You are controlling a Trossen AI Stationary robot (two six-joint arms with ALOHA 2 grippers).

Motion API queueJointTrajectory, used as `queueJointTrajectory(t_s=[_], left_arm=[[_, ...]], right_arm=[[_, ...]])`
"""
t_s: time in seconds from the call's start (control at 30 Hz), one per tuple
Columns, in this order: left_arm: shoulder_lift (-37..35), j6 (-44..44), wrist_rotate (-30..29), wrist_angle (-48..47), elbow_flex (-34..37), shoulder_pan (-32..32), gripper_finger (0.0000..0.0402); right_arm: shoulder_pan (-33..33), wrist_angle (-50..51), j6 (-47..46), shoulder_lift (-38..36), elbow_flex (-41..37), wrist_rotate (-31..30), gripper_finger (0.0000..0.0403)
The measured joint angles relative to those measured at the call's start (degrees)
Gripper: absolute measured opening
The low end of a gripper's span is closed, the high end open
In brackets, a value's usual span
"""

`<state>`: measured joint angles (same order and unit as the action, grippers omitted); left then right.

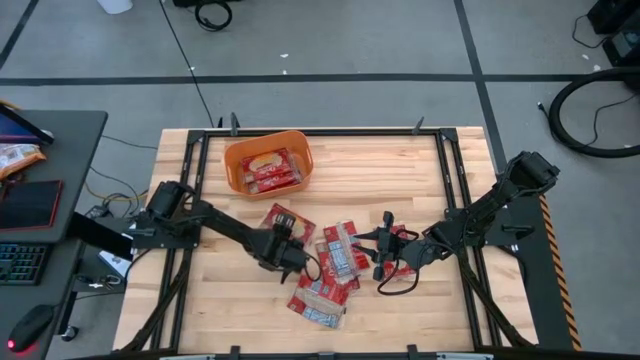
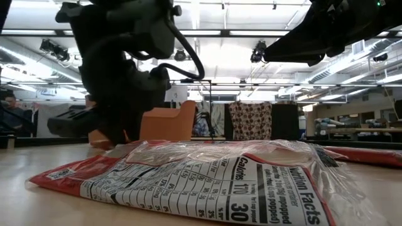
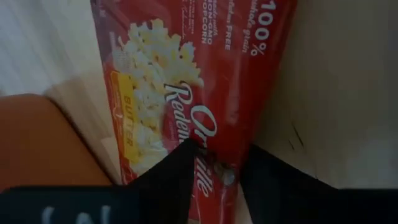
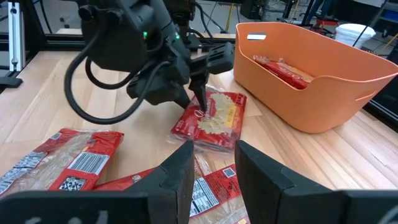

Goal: Sort popcorn bags into baskets
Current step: Put the red popcorn bag into the orange bin

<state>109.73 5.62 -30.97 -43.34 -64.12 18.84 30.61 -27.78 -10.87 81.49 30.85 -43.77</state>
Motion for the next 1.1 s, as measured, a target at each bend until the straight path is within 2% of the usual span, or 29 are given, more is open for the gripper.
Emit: queueJointTrajectory(t_s=[0.2, 0.33, 0.47, 0.67, 0.87, 0.97, 1.1], left_arm=[[0.0, -0.4, 0.9, 0.1, -0.1, -0.2, 0.0050], [0.0, -0.5, 1.6, -1.7, -1.2, -0.1, 0.0021], [0.0, -1.7, 2.5, -8.3, -5.5, -0.1, 0.0018], [-0.1, -3.6, 1.3, -21.0, -16.5, -0.1, 0.0019], [-2.8, -7.2, -4.9, -31.7, -27.2, -1.3, 0.0019], [-4.2, -11.4, -7.5, -36.7, -30.0, -4.1, 0.0019], [-5.4, -14.8, -9.6, -39.9, -30.1, -9.1, 0.0019]], right_arm=[[0.0, 0.0, 0.1, 0.0, 0.0, 0.0, 0.0120], [0.0, 0.0, 0.1, 0.0, 0.0, 0.0, 0.0120], [0.0, 0.0, 0.1, 0.0, 0.0, 0.0, 0.0120], [0.0, 0.0, 0.1, 0.0, 0.0, 0.0, 0.0120], [0.0, 0.0, 0.0, 0.0, 0.0, 0.0, 0.0121], [0.0, -0.2, 0.1, 0.0, 0.0, 0.0, 0.0121], [0.0, -0.2, 0.2, 0.0, 0.0, 0.0, 0.0121]])
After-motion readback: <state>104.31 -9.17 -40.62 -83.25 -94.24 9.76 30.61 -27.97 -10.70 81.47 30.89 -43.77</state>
